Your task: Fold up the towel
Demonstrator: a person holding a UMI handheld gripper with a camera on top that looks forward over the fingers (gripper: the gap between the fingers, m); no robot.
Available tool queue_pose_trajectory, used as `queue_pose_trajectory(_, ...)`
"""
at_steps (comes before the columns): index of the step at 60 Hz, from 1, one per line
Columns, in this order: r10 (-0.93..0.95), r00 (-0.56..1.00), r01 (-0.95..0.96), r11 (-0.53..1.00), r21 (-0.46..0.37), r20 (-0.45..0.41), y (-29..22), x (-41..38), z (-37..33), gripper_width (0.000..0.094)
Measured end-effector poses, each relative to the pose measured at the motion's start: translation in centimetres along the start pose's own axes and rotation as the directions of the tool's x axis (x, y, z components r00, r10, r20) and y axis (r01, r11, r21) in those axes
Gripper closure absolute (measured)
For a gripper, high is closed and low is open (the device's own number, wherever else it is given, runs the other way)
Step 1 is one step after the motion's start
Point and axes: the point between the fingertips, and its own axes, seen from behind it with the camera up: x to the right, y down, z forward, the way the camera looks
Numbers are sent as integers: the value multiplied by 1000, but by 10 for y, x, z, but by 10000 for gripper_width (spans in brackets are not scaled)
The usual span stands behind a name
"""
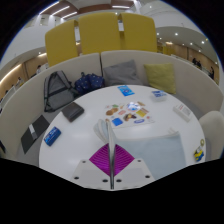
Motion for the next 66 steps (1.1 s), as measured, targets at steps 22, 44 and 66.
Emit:
queue_pose_trajectory(22,29,992,-32,999,-28,-120,2,178,9,893)
queue_pose_trajectory(44,-1,981,-9,999,-50,-196,23,236,15,70)
queue_pose_trajectory(66,46,986,-61,994,-86,-158,19,224,-162,69)
